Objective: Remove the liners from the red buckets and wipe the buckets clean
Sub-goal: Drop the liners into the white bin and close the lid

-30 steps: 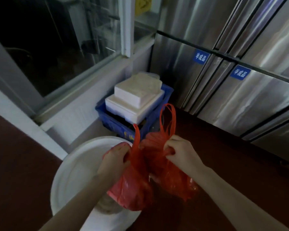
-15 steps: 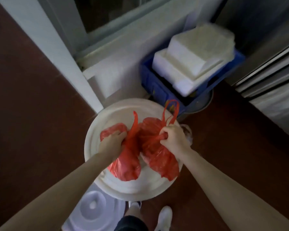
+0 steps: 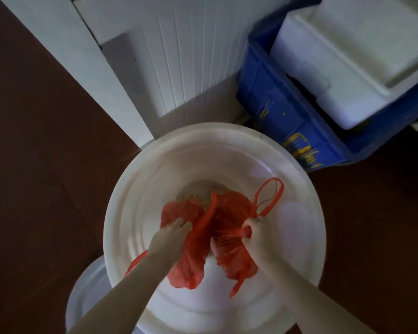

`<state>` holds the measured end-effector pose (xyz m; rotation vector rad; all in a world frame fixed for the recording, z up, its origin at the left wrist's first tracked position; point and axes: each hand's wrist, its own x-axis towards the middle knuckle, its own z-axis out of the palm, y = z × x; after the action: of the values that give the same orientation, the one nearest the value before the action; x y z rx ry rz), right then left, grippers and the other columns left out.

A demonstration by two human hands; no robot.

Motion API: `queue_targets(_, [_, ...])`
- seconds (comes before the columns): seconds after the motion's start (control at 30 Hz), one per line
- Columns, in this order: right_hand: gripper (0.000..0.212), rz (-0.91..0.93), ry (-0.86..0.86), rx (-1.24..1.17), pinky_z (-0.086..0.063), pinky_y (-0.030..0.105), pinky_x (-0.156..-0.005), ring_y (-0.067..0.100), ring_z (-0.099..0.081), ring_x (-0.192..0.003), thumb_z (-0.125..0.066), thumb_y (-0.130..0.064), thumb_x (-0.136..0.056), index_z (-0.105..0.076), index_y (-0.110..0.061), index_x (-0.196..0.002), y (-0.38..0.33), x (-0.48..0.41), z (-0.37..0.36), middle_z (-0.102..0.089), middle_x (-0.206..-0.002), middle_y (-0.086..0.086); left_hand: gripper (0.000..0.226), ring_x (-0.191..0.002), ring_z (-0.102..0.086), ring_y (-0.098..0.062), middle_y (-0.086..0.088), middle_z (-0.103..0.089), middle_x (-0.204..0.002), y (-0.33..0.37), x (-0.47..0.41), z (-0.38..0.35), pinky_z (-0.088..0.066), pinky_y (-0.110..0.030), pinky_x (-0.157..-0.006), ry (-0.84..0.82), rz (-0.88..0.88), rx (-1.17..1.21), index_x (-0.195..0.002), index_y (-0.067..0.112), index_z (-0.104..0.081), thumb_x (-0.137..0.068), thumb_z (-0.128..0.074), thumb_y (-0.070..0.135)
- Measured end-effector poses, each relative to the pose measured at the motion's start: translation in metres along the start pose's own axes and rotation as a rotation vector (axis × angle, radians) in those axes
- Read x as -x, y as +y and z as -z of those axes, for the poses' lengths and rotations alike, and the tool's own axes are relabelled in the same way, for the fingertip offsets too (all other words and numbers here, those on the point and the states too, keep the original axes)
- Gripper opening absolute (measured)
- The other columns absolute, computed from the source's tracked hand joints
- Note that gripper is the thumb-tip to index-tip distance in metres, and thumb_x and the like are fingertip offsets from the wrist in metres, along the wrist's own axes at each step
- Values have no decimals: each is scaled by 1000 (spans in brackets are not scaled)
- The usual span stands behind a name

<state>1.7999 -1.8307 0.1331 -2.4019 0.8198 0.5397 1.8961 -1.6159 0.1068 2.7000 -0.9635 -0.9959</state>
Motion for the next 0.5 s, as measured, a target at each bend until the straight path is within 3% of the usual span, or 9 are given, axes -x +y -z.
queue_targets(0.13, [23, -9, -49, 31, -43, 28, -96, 23, -57, -109, -61, -7, -87, -69, -13, -108, 6, -3, -10, -60, -115, 6, 36, -112, -56, -24, -2, -51, -125, -3, -9, -11, -46, -37, -89, -43, 10, 58, -131, 24, -53, -96, -45, 22])
queue_targets(0.27, [27, 29, -84, 31, -42, 27, -94, 24, -58, -109, -61, -9, -86, -66, -13, -113, 4, 6, -6, -53, -121, 6, 57, -128, -47, -26, -1, -39, -144, 7, -3, -4, -41, -38, -102, -52, 48, 99, -147, 30, -36, -92, -53, 28])
queue_targets(0.5, [25, 219, -135, 111, -43, 25, -92, 19, -56, -109, -56, -18, -92, -63, -17, -116, -9, 52, 5, -52, -123, -1, 44, -117, -53, -22, 0, -54, -127, 25, 60, -3, -47, -37, -93, 74, 199, 217, -135, 26, -49, -92, -50, 20])
